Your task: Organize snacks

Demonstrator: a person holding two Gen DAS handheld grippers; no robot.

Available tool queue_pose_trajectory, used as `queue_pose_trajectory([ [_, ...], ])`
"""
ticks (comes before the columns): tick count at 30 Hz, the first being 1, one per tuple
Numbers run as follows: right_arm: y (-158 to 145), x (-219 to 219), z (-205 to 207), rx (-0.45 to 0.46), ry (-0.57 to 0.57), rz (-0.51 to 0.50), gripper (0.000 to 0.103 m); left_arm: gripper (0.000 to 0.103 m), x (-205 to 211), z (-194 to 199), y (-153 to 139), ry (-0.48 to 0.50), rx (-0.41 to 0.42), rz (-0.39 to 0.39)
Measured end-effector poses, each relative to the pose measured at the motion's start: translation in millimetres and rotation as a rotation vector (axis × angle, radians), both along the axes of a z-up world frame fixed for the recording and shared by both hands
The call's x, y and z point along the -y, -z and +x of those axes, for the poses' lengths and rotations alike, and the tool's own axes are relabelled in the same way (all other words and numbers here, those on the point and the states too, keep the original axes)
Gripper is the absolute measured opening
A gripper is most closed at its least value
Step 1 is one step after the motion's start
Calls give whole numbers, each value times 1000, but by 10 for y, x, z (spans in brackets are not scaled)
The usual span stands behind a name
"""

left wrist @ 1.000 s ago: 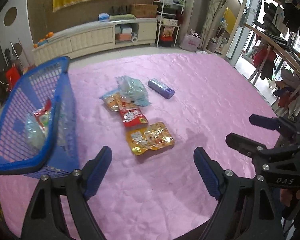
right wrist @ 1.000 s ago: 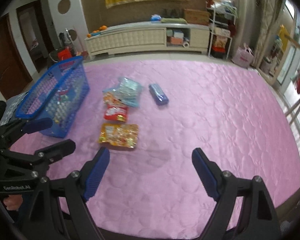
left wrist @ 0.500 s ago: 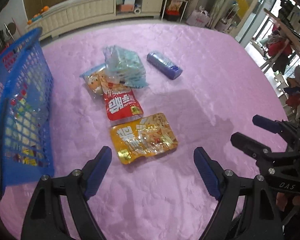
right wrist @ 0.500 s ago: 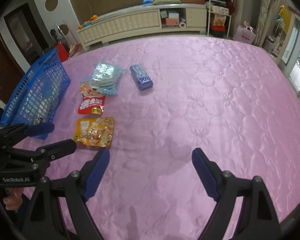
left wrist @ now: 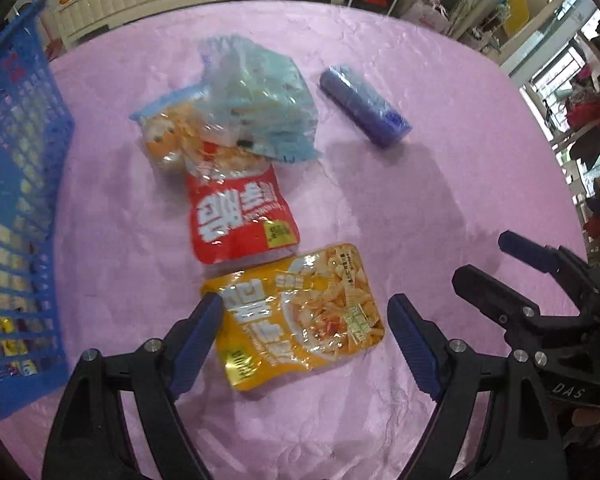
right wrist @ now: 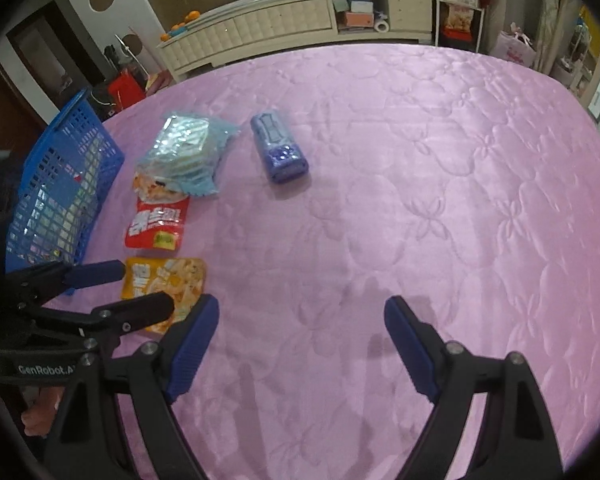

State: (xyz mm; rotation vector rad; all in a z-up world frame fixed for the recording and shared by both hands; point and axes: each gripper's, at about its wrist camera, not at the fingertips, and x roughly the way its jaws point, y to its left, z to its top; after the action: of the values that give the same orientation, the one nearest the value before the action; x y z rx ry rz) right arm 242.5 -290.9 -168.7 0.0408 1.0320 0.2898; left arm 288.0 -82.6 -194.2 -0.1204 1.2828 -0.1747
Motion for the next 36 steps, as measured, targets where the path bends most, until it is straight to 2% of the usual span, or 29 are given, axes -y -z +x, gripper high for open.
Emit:
queue_pose_trajectory([
  [3, 16, 56, 22, -13, -14, 2, 88, 85, 120, 6, 38, 31, 31, 57],
  [4, -1, 70, 24, -13, -21, 7, 88, 88, 141, 15, 51, 36, 27, 63],
  [7, -19, 116, 35, -9, -17, -3, 89, 91, 211, 32, 80, 30, 26, 106],
  [13, 63, 282, 41, -71, 22, 29, 89, 102, 366, 118, 180, 66, -30, 185],
  [15, 51, 345, 12, -64, 32, 30, 89, 102, 378, 138, 201, 73, -51, 188],
  [19, 3, 432, -27, -62, 38, 59, 89, 102, 220, 197, 217, 26, -74, 173],
  [26, -43, 387, -40, -56, 17, 68, 89, 101, 234, 127, 221, 19, -94, 189],
  [29, -10, 324, -16, -69, 7, 55, 89, 88, 296, 14, 195, 37, -89, 191],
  [30, -2, 313, 5, -74, 7, 51, 89, 81, 328, -13, 181, 51, -83, 189],
  [31, 8, 311, 11, -80, 8, 48, 89, 70, 422, -59, 118, 60, -73, 186],
  [34, 19, 333, 16, -97, 12, 60, 89, 49, 505, -213, 18, 77, -44, 184],
  [36, 22, 319, 17, -99, 12, 67, 89, 45, 560, -245, 3, 79, -33, 179],
])
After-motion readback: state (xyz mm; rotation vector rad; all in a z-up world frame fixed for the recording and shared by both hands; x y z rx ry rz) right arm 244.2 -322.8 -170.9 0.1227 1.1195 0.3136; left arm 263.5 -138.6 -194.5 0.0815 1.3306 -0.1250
